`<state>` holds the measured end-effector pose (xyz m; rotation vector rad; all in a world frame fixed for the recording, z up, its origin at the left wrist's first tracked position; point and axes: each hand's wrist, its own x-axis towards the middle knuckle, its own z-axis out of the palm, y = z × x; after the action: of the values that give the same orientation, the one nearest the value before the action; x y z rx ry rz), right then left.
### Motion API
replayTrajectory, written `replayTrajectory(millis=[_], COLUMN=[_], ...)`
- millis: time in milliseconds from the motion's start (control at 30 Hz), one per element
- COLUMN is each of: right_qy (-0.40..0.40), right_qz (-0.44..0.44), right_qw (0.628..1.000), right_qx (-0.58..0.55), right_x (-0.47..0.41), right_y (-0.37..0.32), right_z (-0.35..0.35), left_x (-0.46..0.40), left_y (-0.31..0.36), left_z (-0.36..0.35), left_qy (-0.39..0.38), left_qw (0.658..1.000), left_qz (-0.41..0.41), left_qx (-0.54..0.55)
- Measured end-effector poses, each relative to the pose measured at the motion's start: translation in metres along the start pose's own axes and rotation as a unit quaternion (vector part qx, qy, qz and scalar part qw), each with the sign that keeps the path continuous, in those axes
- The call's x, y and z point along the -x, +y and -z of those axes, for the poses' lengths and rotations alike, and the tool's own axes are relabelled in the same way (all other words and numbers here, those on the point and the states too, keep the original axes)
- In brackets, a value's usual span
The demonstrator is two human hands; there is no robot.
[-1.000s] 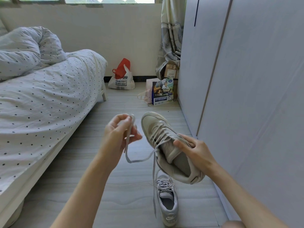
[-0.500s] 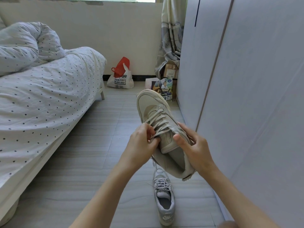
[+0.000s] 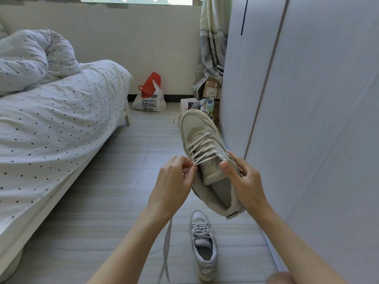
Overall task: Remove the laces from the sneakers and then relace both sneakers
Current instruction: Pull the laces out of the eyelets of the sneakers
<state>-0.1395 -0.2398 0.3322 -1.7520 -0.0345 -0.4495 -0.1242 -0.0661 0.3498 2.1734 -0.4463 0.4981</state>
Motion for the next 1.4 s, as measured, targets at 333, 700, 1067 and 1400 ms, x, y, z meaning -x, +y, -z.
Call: replayTrajectory(millis=[333, 700, 1067, 1400], right_qy=[0.073, 0.158, -0.015, -0.114], right_qz=[-0.056, -0.194, -0.044, 0.093], right_qw=[0.996, 0.966, 0.999, 0.968], right_qx=[0.014, -0.061, -0.01, 0.205], right_x=[-0.006, -0.011, 0.007, 0.008], right_y=[0.01, 0.02, -0.004, -0.007], right_z=[0.006, 0.023, 0.0, 0.001], left_x=[0.013, 0.017, 0.003, 0.0], left_y=[0.019, 0.009, 0.001, -0.011], left_z=[0.001, 0.001, -0.003, 0.02], left_qy=[-0.179, -0.308, 0.003, 0.082], left_qw=[0.981, 0.939, 0.998, 0.996], left_qz=[-0.056, -0.095, 0.047, 0.023], left_qx=[0.044, -0.122, 0.043, 0.011])
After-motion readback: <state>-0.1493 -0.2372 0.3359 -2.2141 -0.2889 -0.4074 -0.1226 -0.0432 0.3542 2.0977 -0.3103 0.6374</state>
